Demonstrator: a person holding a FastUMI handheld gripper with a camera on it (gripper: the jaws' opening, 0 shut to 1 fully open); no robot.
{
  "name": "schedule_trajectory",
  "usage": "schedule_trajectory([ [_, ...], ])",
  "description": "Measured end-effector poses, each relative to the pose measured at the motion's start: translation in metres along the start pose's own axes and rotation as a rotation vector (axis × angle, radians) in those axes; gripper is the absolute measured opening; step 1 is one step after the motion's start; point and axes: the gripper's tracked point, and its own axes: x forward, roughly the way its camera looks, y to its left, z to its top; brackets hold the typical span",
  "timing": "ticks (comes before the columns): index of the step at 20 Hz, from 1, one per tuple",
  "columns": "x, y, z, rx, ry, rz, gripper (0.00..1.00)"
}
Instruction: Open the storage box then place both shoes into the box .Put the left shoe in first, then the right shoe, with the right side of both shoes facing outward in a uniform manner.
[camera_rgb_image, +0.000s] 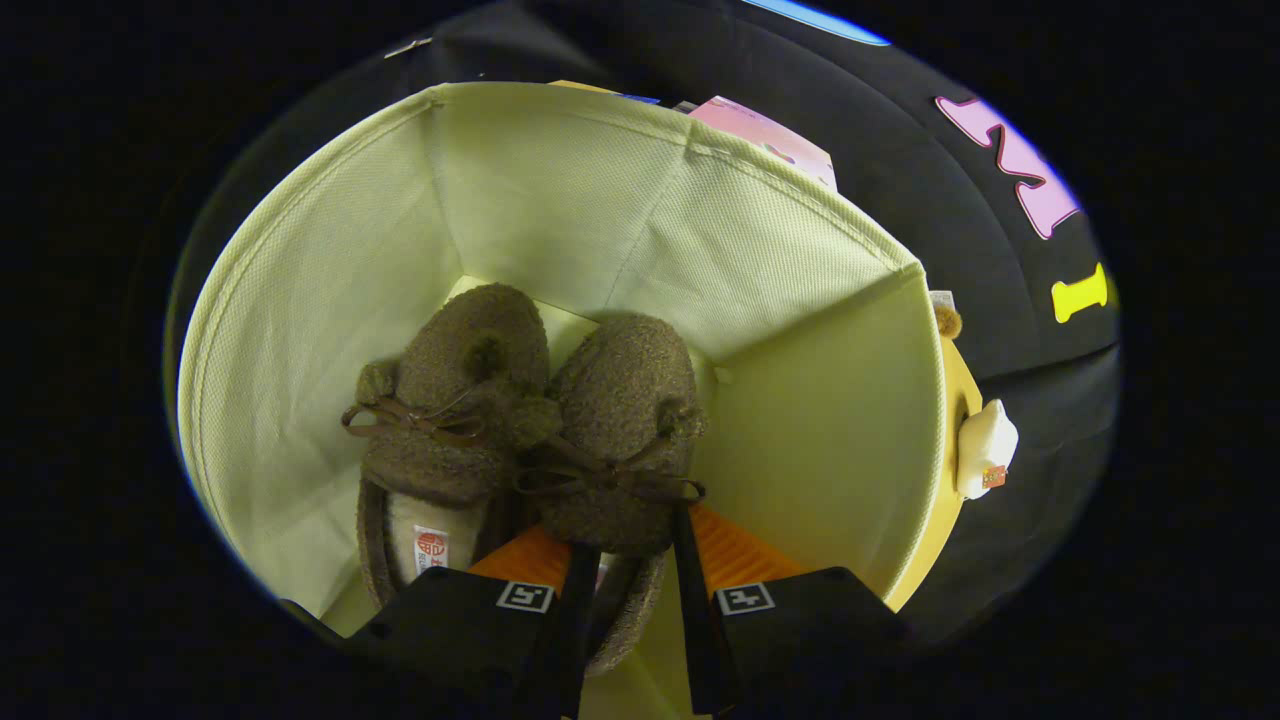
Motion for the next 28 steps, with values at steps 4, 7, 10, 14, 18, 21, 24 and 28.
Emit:
schedule_trajectory([
  [4, -0.014, 0.006, 0.004, 0.001, -0.037, 0.035, 0.61],
  [7, -0.026, 0.005, 0.007, -0.026, -0.080, 0.041, 0.75],
  [10, -0.046, -0.001, 0.015, -0.045, -0.164, 0.044, 0.92],
  [14, -0.085, -0.021, 0.032, -0.063, -0.326, 0.038, 0.96],
  [18, -0.133, -0.047, 0.044, -0.082, -0.532, 0.026, 0.98],
  [21, -0.167, -0.070, 0.043, -0.074, -0.660, 0.016, 0.98],
  [24, -0.199, -0.097, 0.037, -0.066, -0.782, -0.004, 0.98],
  [28, -0.229, -0.134, 0.018, -0.003, -0.895, -0.011, 0.98],
])
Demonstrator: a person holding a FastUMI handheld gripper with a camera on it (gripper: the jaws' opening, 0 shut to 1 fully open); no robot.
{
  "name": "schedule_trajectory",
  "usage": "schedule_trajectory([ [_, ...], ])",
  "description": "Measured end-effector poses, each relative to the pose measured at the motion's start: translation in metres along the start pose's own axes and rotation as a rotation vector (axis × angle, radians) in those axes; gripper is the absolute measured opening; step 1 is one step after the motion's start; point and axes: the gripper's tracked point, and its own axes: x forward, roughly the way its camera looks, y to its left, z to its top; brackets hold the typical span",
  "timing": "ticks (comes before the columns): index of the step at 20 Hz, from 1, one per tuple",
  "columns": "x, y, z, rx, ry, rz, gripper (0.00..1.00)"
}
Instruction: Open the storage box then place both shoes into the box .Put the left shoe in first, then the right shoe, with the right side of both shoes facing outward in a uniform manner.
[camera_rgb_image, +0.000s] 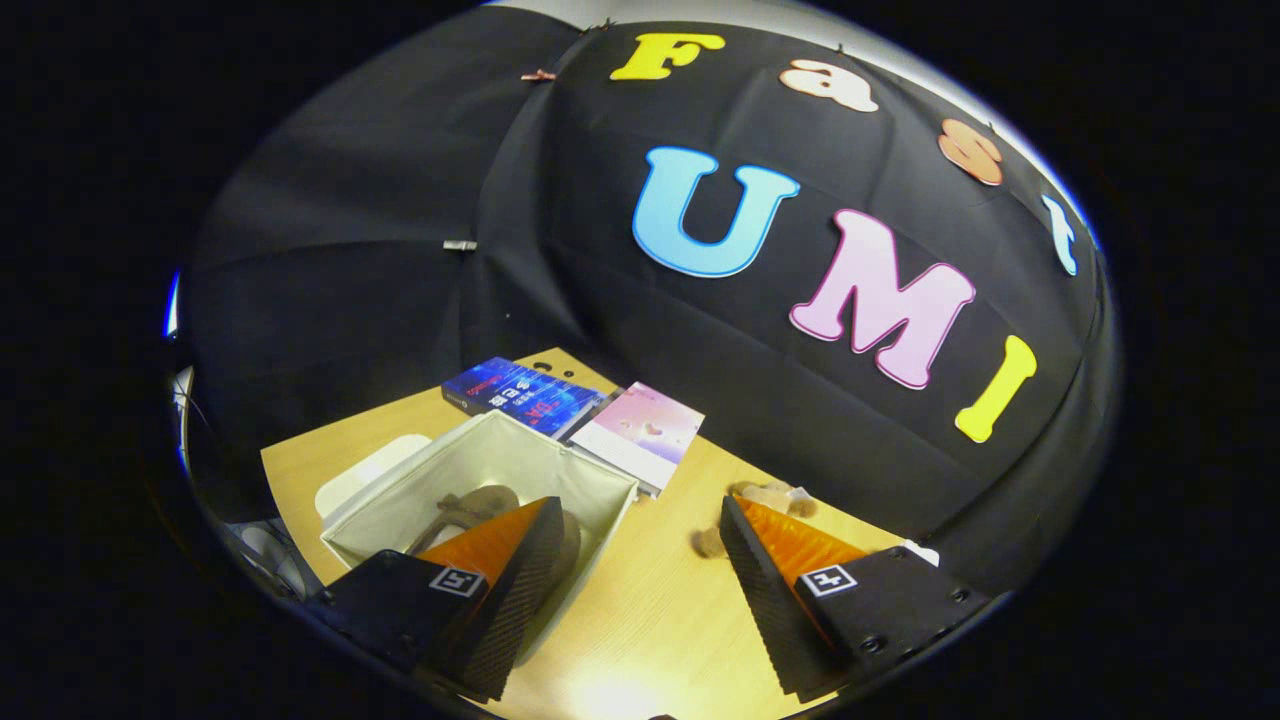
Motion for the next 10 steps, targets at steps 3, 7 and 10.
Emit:
schedule_trajectory([
  [3, -0.023, -0.030, 0.000, 0.037, -0.074, -0.044, 0.98],
  [7, -0.053, -0.066, -0.003, 0.070, -0.162, -0.105, 0.98],
  [10, -0.076, -0.093, -0.011, 0.118, -0.209, -0.175, 0.98],
])
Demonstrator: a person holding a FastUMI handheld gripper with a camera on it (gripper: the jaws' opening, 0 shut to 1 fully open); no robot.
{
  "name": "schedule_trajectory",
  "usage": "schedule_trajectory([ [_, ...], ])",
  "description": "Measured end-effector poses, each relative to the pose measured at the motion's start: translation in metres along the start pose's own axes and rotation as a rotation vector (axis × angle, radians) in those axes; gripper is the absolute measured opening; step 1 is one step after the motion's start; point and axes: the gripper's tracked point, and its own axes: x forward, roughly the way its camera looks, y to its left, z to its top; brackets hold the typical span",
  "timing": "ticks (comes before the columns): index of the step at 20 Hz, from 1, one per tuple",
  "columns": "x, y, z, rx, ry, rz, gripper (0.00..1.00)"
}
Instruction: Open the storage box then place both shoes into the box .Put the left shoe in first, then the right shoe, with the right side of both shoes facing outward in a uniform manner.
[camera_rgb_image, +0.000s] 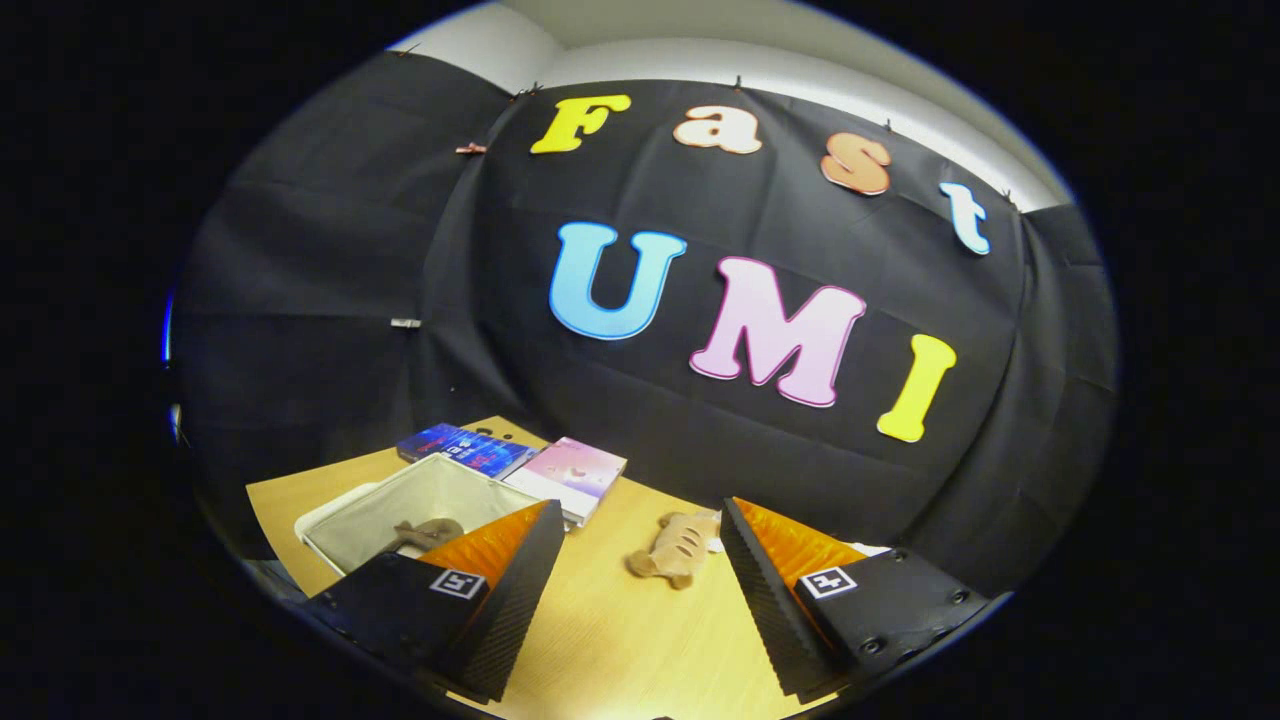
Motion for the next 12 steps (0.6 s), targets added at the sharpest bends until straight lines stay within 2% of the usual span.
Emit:
schedule_trajectory([
  [8, -0.030, -0.063, -0.017, 0.110, -0.028, -0.175, 0.98],
  [12, -0.033, -0.079, -0.026, 0.122, -0.016, -0.213, 0.98],
])
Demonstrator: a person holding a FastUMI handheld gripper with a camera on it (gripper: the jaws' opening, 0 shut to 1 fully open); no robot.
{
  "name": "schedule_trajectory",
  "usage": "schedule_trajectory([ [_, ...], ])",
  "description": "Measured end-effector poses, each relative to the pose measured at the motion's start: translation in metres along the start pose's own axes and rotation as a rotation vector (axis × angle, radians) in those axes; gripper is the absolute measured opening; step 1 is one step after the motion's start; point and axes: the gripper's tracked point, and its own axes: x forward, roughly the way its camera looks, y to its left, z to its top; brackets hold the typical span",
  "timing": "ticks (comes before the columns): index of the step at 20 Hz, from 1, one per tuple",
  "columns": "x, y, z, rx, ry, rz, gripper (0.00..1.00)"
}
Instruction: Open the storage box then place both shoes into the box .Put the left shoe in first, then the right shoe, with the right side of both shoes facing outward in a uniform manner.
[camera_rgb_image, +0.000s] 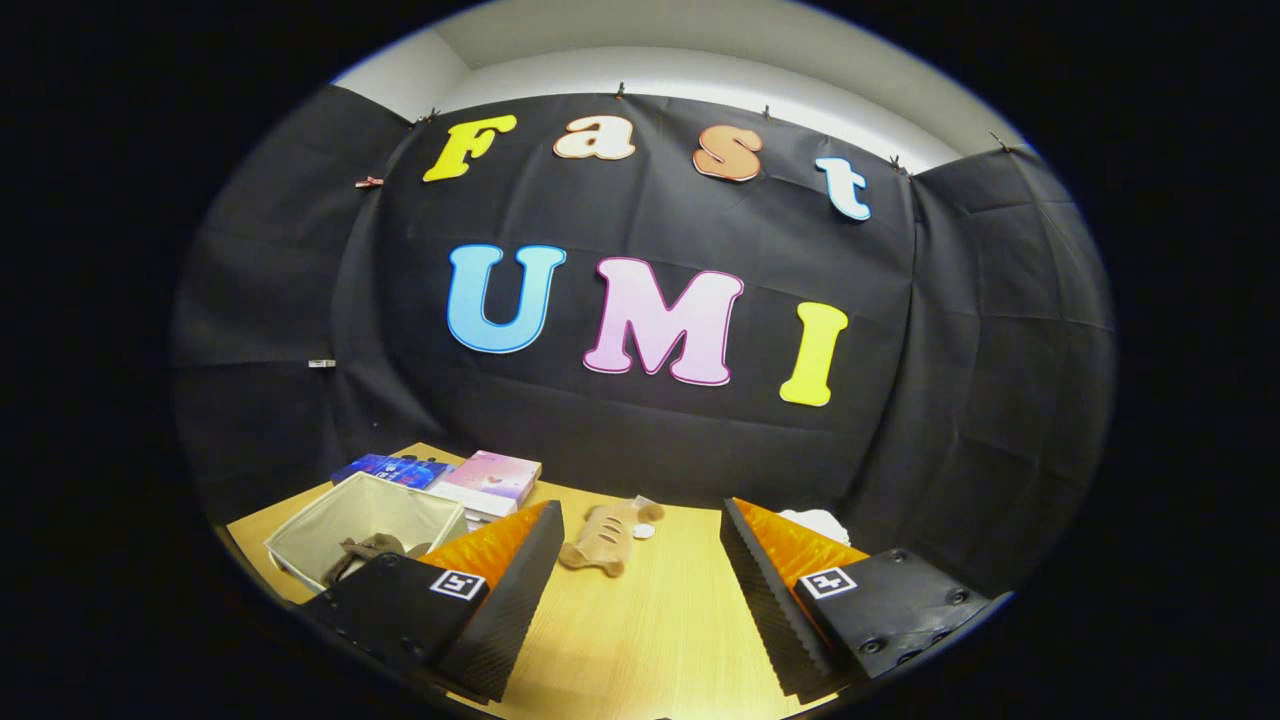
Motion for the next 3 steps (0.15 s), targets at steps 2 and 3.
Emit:
schedule_trajectory([
  [2, -0.0016, -0.0025, -0.0009, -0.005, 0.002, -0.003, 0.98],
  [3, -0.0023, -0.0021, -0.0016, -0.009, 0.006, -0.001, 0.97],
])
